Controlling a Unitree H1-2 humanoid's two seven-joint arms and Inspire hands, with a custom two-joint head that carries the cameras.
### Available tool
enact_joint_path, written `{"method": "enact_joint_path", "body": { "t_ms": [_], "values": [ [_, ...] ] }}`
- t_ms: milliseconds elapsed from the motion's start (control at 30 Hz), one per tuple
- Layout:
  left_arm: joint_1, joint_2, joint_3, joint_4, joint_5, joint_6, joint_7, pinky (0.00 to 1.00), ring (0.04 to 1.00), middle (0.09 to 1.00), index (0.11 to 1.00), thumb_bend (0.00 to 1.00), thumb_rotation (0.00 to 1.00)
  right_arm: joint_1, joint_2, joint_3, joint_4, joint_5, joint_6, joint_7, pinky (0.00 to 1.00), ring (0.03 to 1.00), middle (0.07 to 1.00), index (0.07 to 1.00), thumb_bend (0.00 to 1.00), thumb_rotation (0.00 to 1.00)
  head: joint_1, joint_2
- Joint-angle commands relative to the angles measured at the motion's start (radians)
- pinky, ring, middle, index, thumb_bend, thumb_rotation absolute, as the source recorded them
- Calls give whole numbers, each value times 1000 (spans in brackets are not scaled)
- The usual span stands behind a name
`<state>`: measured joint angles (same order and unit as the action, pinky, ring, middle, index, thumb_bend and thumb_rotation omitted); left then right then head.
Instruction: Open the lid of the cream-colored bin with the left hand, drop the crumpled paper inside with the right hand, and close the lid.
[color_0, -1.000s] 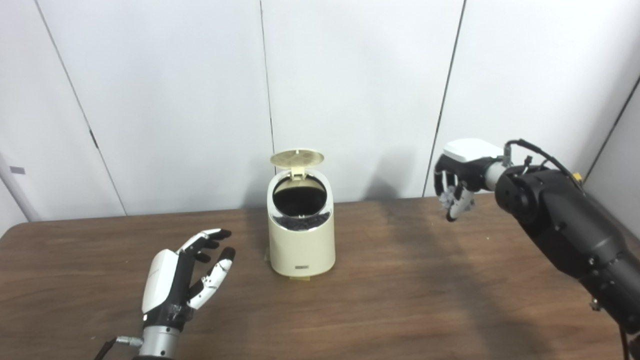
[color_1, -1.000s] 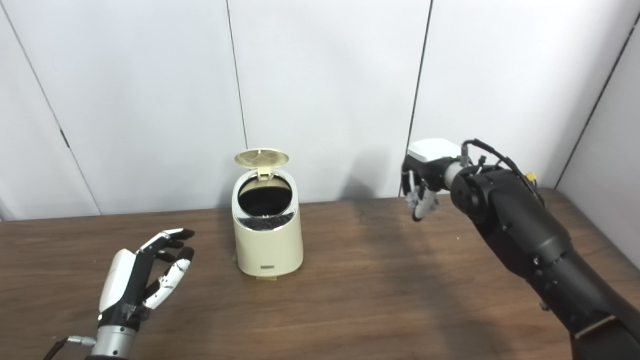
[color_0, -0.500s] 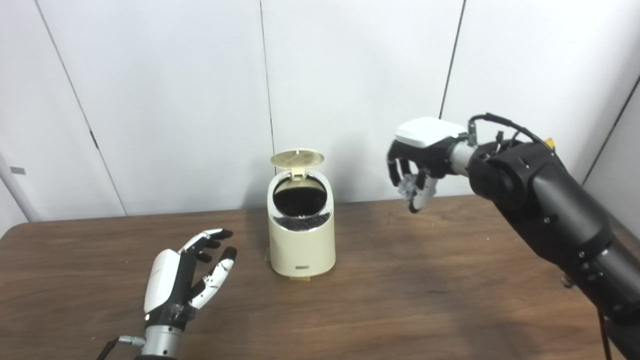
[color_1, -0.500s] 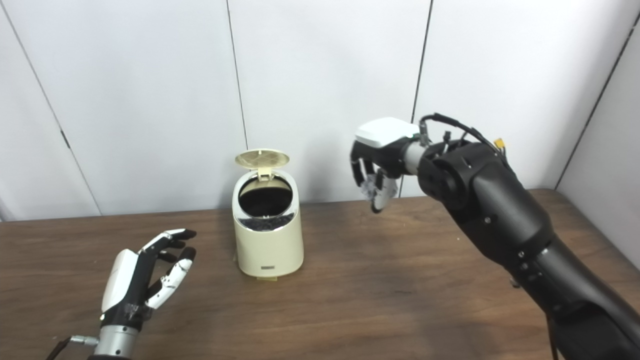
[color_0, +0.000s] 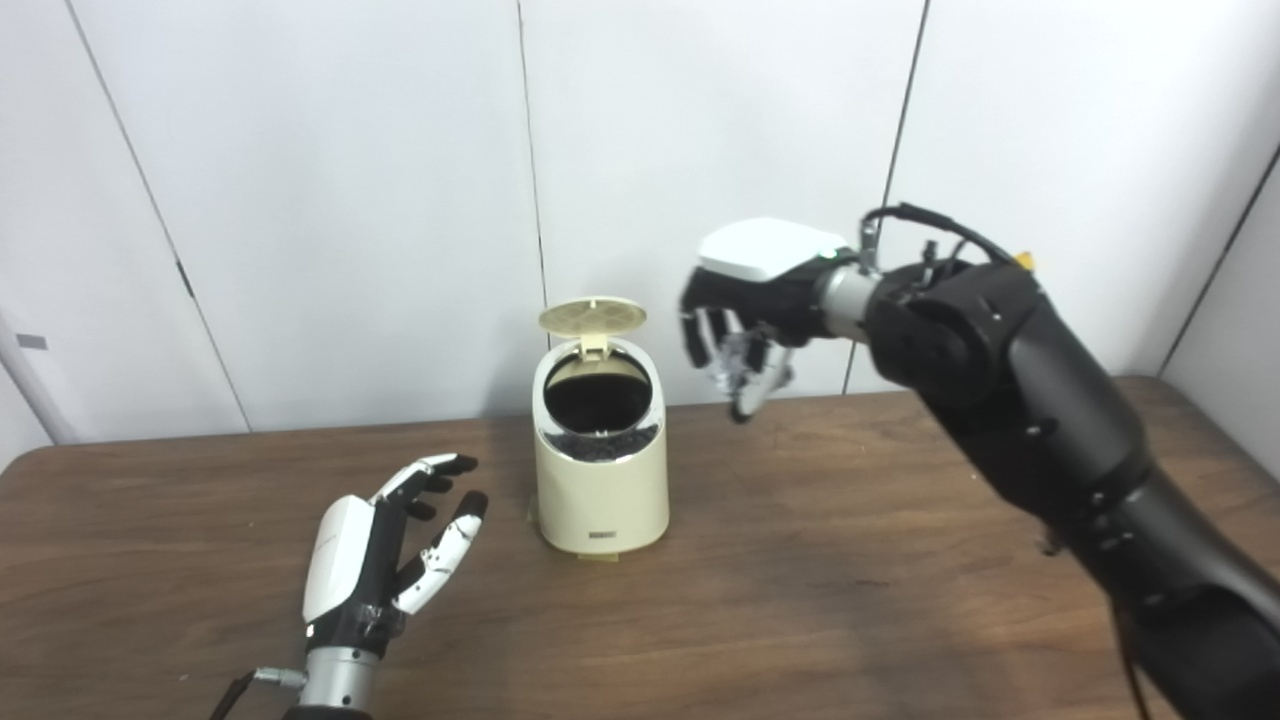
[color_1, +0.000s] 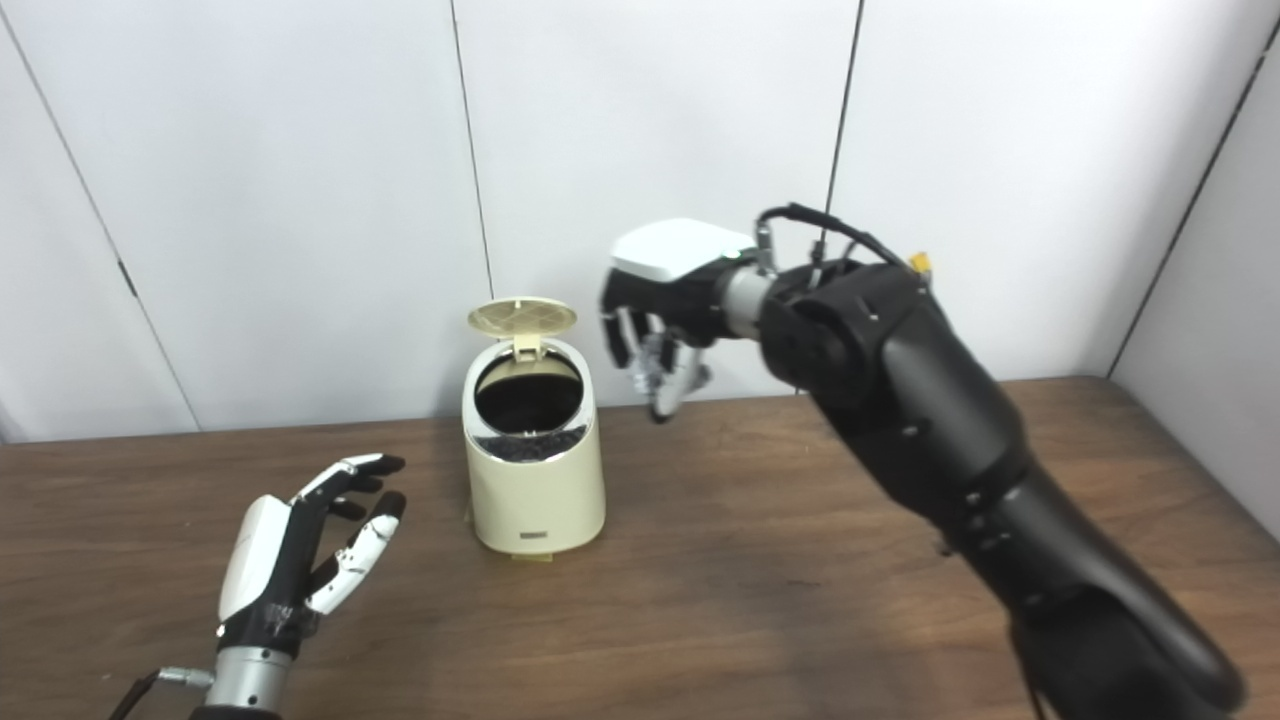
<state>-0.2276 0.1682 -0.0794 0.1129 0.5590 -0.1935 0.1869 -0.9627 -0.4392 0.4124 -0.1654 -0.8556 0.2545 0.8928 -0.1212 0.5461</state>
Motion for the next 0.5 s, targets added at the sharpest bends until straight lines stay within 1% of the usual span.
{"method": "enact_joint_path", "body": {
  "t_ms": [0,67,133,200,300,433,467],
  "values": [
    [-44,3,-1,-12,4,-13,19,620,729,766,761,535,856,-62,4,1,-28,-32,-12,-20,185,270,393,491,525,0,2,2],
    [-42,1,-4,-16,6,-5,18,616,730,772,764,549,862,-66,18,16,-32,-63,-23,-22,131,210,453,481,530,0,13,4],
    [-41,0,-7,-19,8,-3,18,611,728,773,766,558,866,-66,36,19,-32,-74,-25,-27,103,176,465,479,531,0,17,4],
    [-41,-1,-10,-23,13,2,18,607,726,774,767,559,870,-64,45,16,-27,-69,-43,-37,91,159,468,479,532,0,20,5],
    [-40,-2,-14,-30,24,13,19,603,722,771,766,539,865,-62,61,9,-10,-43,-63,-44,110,183,469,479,532,0,23,5],
    [-39,-4,-16,-32,22,15,20,605,724,772,766,530,857,-60,90,3,13,-18,-59,-47,131,200,469,478,532,0,28,5],
    [-39,-4,-17,-32,22,16,20,605,724,773,767,533,860,-62,95,4,19,-16,-60,-48,141,212,419,486,526,0,29,4]
  ]
}}
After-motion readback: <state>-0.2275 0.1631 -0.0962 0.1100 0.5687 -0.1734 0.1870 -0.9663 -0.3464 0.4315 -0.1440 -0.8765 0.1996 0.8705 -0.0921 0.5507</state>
